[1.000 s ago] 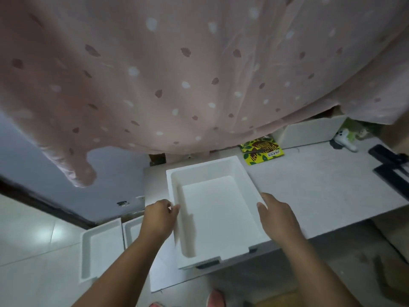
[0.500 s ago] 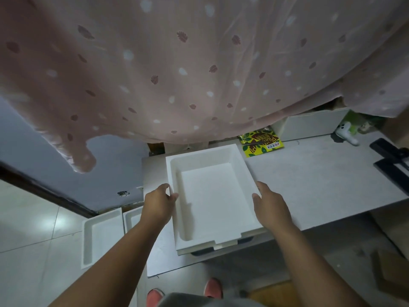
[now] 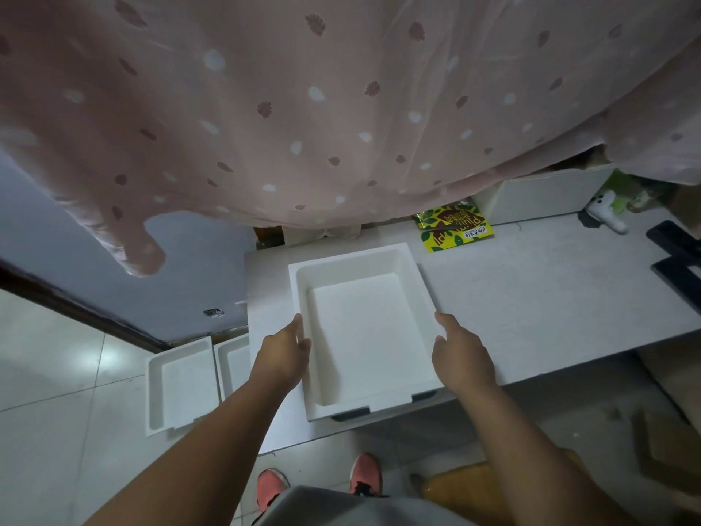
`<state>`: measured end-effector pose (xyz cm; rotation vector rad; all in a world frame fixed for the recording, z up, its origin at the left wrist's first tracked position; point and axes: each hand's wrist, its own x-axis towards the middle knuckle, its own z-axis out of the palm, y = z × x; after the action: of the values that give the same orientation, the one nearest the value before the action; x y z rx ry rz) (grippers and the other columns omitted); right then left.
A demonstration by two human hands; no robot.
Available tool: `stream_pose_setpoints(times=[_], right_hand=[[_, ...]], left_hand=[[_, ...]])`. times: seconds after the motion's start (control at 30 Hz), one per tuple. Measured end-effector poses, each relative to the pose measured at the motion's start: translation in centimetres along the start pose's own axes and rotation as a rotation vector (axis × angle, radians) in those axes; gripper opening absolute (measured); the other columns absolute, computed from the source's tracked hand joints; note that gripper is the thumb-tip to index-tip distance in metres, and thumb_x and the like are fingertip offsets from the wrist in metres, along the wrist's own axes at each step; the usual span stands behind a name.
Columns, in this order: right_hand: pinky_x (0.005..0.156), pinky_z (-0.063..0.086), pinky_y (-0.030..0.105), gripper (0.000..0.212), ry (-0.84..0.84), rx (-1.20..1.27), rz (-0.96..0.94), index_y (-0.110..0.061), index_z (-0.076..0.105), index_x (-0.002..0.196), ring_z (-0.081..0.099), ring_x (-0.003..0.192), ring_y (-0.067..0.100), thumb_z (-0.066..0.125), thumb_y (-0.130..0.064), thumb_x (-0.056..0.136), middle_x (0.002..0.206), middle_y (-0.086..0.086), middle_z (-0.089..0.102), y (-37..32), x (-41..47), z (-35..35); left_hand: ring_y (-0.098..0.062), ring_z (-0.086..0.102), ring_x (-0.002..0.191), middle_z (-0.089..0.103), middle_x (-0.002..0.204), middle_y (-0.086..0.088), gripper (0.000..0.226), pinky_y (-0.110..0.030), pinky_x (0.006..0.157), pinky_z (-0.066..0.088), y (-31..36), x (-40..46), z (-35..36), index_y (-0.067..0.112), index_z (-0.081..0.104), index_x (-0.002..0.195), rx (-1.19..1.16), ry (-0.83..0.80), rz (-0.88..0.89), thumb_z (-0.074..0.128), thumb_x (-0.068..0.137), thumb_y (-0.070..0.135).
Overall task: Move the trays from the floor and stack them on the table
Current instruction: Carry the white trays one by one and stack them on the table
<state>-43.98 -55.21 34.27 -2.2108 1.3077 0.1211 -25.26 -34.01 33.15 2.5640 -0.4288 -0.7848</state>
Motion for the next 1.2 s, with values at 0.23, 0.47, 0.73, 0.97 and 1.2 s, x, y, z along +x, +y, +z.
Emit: stream_pose_setpoints(times=[0.23, 0.47, 0.73, 0.97, 1.2], right_hand=[[0.103, 0.043, 0.048, 0.054, 0.067, -0.179, -0.013, -0.018, 0.038, 0.147, 0.044, 0.131, 0.033, 0.049, -0.028, 0.095, 0.157, 0.007, 0.035, -2.8, 0.0, -0.3], [0.103, 0.035, 0.029, 0.039, 0.023, 0.116, -0.381, -0.018, 0.055, 0.135, 0.036, 0.140, 0.020, 0.058, -0.025, 0.097, 0.156, -0.001, 0.038, -12.1, -3.2, 2.5], [0.072, 0.057, 0.031, 0.036, -0.354, 0.102, -0.499, -0.031, 0.052, 0.135, 0.069, 0.080, 0.017, 0.045, -0.024, 0.101, 0.085, 0.000, 0.070, -23.6, -9.9, 10.8], [0.059, 0.048, 0.011, 0.053, -0.495, 0.102, -0.436, -0.031, 0.046, 0.144, 0.065, 0.085, 0.011, 0.050, -0.006, 0.097, 0.100, -0.002, 0.068, -30.4, -18.7, 20.8], [0.062, 0.051, 0.018, 0.034, -0.650, 0.027, -0.326, -0.028, 0.056, 0.133, 0.070, 0.071, 0.009, 0.055, -0.023, 0.100, 0.088, 0.001, 0.072, -35.5, -24.2, 30.3]], left_hand=[[-0.024, 0.066, 0.102, 0.071, 0.118, -0.002, 0.058, -0.033, 0.089, 0.050, -1.3, 0.0, -1.2, 0.038, 0.020, 0.154, -0.031, -0.116, 0.022, 0.040, 0.100, 0.045], [-0.020, 0.070, 0.099, 0.059, 0.139, -0.005, 0.059, -0.037, 0.104, 0.046, -8.6, -2.8, -4.1, 0.027, 0.028, 0.154, -0.209, -0.166, -0.070, 0.038, 0.101, 0.048], [-0.018, 0.073, 0.079, 0.072, 0.108, -0.008, 0.025, -0.026, 0.070, 0.052, -22.8, -6.9, -9.1, 0.021, 0.066, 0.113, -0.371, -0.160, -0.222, 0.049, 0.099, 0.034], [-0.018, 0.066, 0.067, 0.071, 0.087, -0.005, 0.016, -0.022, 0.056, 0.046, -37.9, -8.9, -13.9, 0.017, 0.067, 0.092, -0.463, -0.152, -0.377, 0.054, 0.094, 0.026], [-0.022, 0.062, 0.069, 0.067, 0.083, -0.009, 0.012, -0.033, 0.071, 0.052, -50.2, -8.9, -16.2, 0.018, 0.058, 0.080, -0.455, -0.189, -0.482, 0.049, 0.086, 0.023]])
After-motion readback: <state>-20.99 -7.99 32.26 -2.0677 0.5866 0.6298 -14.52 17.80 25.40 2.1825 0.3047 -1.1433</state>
